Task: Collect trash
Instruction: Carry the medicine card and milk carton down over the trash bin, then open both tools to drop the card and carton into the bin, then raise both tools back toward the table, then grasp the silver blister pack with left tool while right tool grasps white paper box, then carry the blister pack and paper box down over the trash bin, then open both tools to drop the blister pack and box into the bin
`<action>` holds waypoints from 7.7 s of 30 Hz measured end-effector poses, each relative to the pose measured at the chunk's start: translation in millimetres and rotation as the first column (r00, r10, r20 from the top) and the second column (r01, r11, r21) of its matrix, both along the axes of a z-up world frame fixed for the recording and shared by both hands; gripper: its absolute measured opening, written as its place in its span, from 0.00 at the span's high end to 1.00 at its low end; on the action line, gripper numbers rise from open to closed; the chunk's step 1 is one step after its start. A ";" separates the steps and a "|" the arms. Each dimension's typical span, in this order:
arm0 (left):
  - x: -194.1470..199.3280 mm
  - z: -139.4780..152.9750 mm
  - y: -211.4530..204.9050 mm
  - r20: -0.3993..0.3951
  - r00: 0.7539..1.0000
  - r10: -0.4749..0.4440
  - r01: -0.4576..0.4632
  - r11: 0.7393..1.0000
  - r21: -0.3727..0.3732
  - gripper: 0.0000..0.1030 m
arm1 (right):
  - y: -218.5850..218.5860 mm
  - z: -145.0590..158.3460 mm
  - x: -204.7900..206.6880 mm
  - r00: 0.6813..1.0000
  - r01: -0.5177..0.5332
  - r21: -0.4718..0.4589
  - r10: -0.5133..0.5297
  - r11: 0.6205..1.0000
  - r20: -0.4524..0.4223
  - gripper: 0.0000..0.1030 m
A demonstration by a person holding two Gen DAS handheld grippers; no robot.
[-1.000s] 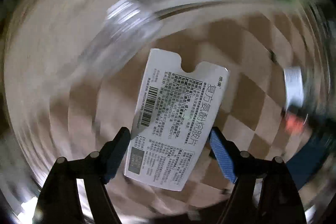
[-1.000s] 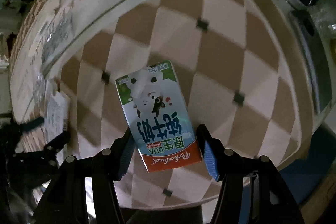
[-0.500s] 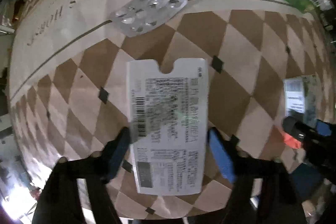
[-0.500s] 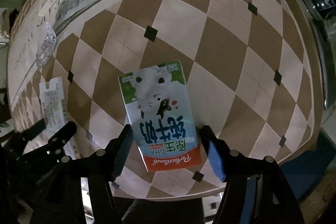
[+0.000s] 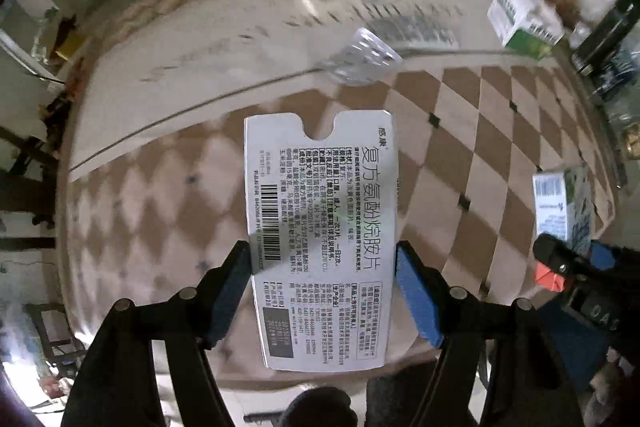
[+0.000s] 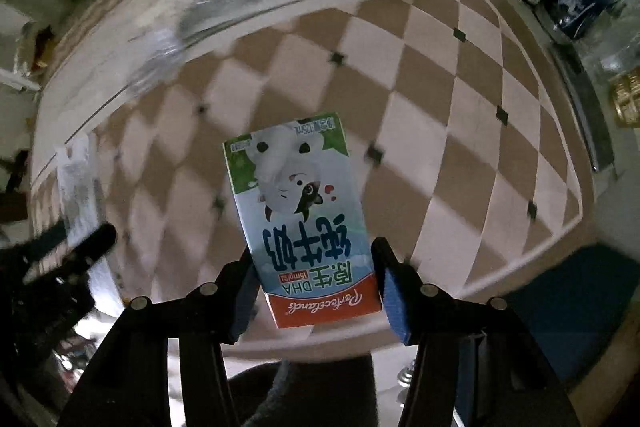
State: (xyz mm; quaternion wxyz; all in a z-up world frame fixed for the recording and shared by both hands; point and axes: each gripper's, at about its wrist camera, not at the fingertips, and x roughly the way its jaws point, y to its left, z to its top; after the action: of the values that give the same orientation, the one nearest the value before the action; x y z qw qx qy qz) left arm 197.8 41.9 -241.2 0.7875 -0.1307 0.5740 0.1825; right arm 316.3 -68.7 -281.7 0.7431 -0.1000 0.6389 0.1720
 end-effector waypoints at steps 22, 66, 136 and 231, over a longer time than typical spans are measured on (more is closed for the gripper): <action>-284.5 -252.0 90.1 -0.214 0.964 0.160 -0.229 0.905 -0.358 0.32 | -26.3 -165.7 -304.5 0.950 -0.071 0.024 0.075 0.997 -0.304 0.46; -350.7 -297.8 70.6 -0.315 0.916 0.249 -0.315 0.932 -0.178 0.00 | 18.8 -300.4 -330.0 0.939 -0.307 -0.140 0.276 0.941 -0.204 0.03; 213.8 -109.0 104.3 -0.233 0.923 -0.307 0.273 0.947 -0.167 0.50 | -20.0 -1.5 348.0 0.987 0.140 -0.117 -0.147 0.983 -0.058 0.14; -336.8 -481.0 108.0 -0.315 0.920 0.232 -0.356 0.832 -0.425 0.03 | 6.2 -484.8 -324.1 0.854 -0.039 0.090 0.080 0.995 -0.514 0.00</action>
State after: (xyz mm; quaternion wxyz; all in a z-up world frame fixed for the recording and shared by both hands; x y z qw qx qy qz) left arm -138.9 149.9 -722.2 0.6144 -0.3825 0.6685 0.1712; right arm -7.8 -62.5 -766.6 0.5418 -0.0413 0.8045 0.2398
